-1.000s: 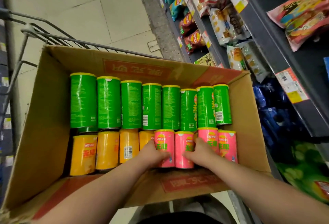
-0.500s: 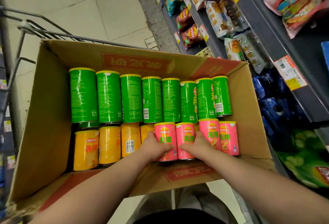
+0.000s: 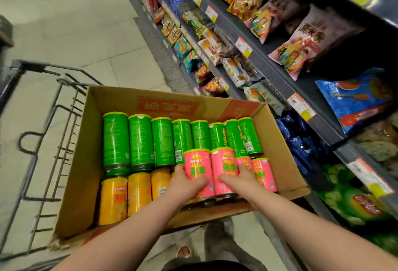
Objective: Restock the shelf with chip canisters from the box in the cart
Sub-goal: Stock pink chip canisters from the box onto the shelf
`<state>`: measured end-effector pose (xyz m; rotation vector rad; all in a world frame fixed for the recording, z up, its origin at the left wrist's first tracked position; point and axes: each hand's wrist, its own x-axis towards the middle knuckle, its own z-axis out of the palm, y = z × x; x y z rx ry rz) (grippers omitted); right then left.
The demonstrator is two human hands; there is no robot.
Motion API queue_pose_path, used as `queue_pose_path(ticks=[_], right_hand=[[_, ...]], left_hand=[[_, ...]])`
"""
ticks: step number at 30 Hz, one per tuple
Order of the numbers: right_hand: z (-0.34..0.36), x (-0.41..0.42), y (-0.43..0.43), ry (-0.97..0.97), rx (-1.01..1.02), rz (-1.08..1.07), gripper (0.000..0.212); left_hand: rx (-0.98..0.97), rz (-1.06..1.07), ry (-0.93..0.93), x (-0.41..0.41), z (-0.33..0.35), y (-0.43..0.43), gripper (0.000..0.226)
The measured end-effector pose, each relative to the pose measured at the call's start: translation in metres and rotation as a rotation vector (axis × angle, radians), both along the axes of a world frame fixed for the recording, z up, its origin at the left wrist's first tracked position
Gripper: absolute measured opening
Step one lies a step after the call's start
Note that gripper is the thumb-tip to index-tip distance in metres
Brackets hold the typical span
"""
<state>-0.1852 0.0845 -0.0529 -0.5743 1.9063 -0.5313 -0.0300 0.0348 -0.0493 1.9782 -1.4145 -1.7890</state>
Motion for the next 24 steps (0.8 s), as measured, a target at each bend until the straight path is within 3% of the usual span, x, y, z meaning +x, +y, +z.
queue_pose_path(ticks=[12,24], right_hand=[[0.06,0.04,0.061,0.055,-0.218,-0.185,0.058],[0.09,0.047,0.145,0.099,-0.353,-0.425,0.046]], left_hand=[[-0.211,-0.118,0.144,0.027,0.039,0.032,0.056],[-0.305,-0.282,0.283,0.014,0.067,0.09,0.069]])
